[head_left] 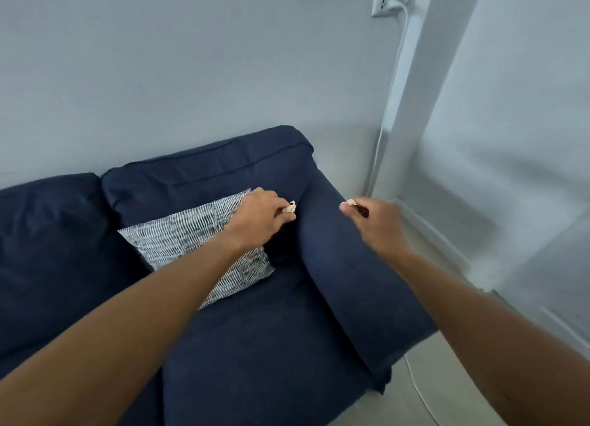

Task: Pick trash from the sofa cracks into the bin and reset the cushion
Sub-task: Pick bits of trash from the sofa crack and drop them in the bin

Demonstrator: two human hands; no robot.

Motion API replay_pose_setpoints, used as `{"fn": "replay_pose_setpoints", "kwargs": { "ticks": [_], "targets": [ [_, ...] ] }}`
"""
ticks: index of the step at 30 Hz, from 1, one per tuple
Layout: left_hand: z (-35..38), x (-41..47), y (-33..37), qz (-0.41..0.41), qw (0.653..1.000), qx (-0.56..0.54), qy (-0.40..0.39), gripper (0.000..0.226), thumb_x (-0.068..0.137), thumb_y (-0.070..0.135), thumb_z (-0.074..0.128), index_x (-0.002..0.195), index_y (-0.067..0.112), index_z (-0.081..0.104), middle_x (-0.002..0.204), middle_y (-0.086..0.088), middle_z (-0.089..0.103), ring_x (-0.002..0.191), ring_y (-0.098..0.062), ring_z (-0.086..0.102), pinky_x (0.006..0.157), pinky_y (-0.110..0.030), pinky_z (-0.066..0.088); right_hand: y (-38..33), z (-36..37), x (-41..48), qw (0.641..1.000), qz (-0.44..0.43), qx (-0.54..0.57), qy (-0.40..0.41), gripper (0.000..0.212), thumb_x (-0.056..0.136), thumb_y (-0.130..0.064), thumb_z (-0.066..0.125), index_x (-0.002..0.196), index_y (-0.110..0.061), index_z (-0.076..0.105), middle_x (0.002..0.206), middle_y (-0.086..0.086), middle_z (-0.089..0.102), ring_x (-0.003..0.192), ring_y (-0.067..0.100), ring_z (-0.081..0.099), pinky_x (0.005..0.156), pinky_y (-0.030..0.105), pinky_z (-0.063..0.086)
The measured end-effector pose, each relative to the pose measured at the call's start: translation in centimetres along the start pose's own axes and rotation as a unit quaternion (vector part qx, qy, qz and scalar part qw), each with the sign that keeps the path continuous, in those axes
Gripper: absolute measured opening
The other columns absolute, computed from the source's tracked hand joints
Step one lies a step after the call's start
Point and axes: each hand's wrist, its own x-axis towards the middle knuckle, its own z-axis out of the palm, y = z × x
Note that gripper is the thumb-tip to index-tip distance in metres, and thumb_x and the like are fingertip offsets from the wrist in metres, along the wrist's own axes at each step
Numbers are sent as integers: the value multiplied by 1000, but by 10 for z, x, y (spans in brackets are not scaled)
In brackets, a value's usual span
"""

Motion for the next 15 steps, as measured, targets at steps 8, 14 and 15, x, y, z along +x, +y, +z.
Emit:
{"fn": "replay_pose_setpoints", "kwargs": {
  "ticks": [8,14,15],
  "targets": [
    [36,23,92,64,998,-24,5,23,90,35,68,83,13,72,68,4,52,74,-22,49,72,-42,47,41,-103,-45,990,47,-133,-20,31,95,-28,65,71,-9,62,59,-3,54,53,12,45,53,15,30],
    [111,23,173,115,990,-70,-50,19,90,34,68,81,18,71,62,13,46,64,-12,43,65,-30,37,121,-159,-111,967,137,-213,-15,35,97,-39,60,83,-9,69,76,6,69,72,25,62,67,35,49],
    [124,21,185,122,988,-79,-59,20,90,33,68,78,17,70,61,13,46,63,-10,42,64,-28,34,132,-167,-125,964,147,-221,-13,35,97,-40,60,81,-10,69,76,6,69,71,25,62,67,36,50]
  ]
}}
